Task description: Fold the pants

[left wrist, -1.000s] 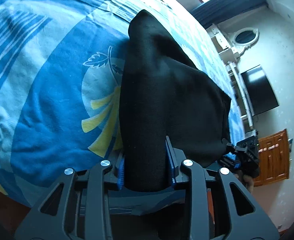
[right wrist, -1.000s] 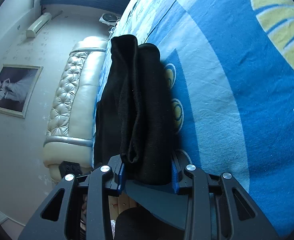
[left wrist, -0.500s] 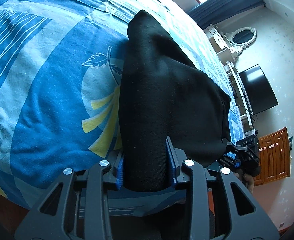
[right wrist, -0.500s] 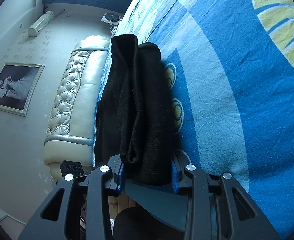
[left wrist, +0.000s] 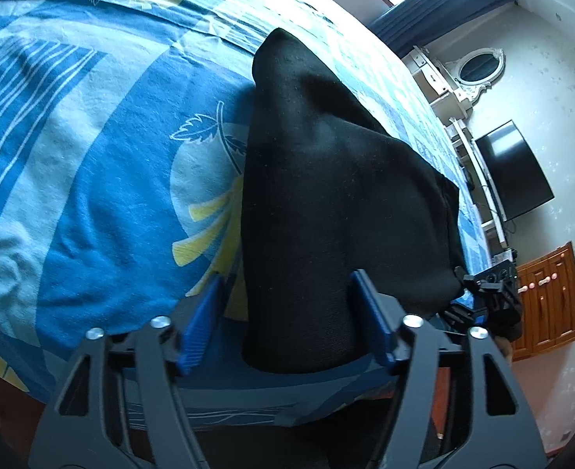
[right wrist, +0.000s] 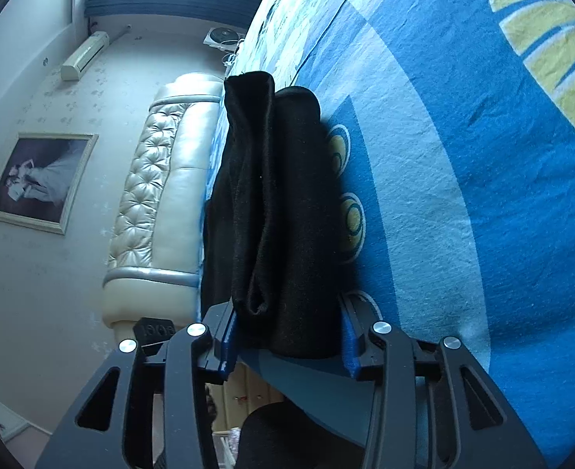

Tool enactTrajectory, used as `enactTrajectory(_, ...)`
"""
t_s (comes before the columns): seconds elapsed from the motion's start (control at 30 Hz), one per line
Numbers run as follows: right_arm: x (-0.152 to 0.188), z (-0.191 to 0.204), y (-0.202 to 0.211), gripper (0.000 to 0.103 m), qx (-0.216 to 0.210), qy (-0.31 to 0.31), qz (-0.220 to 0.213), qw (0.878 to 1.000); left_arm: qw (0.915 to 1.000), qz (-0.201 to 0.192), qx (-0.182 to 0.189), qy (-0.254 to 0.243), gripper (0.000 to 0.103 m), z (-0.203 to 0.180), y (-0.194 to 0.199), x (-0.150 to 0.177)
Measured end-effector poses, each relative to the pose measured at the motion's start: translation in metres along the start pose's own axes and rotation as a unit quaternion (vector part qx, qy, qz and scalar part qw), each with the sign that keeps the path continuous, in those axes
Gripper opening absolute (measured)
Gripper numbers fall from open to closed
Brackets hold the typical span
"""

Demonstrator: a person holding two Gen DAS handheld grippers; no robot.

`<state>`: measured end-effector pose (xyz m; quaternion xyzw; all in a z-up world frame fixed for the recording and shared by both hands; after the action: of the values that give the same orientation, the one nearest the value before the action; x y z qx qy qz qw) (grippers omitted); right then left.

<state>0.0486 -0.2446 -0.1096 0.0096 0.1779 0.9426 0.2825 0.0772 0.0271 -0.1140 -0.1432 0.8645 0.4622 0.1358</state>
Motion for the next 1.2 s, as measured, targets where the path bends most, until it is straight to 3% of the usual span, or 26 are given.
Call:
enactTrajectory(0.3, 0.009, -0.001, 0.023, 0.052, 0.025, 0.001, -0.004, 1.0, 0.9963, -0.029, -0.075, -0.03, 0.089, -0.005, 0.019, 0.006)
enactTrajectory(0.47, 0.017, 0.004, 0.038, 0.073, 0.079, 0.026, -0.008, 0.996, 0.9886, -0.058, -0.125, -0.061, 0.09, -0.018, 0.036, 0.013)
enactTrajectory(0.6, 0.026, 0.009, 0.047, 0.076, 0.14, 0.063, -0.01, 0.988, 0.9818, -0.077, -0.153, -0.083, 0.091, -0.033, 0.049, 0.019)
enactTrajectory(0.8, 0.033, 0.018, 0.054, 0.077, 0.255, 0.134, -0.029, 0.957, 0.9742, -0.1, -0.176, -0.101, 0.092, -0.056, 0.063, 0.034)
enactTrajectory(1.0, 0.041, 0.025, 0.057, 0.077, 0.307, 0.161, -0.064, 0.936, 0.971, -0.108, -0.186, -0.104, 0.092, -0.067, 0.065, 0.05)
enactTrajectory(1.2, 0.052, 0.048, 0.057, 0.077, 0.348, 0.214, -0.102, 0.907, 0.9683, -0.112, -0.195, -0.109, 0.093, -0.072, 0.065, 0.064)
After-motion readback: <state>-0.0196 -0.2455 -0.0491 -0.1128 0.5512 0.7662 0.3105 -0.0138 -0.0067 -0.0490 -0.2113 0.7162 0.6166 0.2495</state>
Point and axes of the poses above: each gripper's, at about its wrist camera, not at the fingertips, and y roughly against the way its jaws point, z to its left, x to its underside, the point moved 6 cm from there along -y, roughly the way its jaws point, and after that the axes turned 3 degrees about -x, right-handed, at the moved point
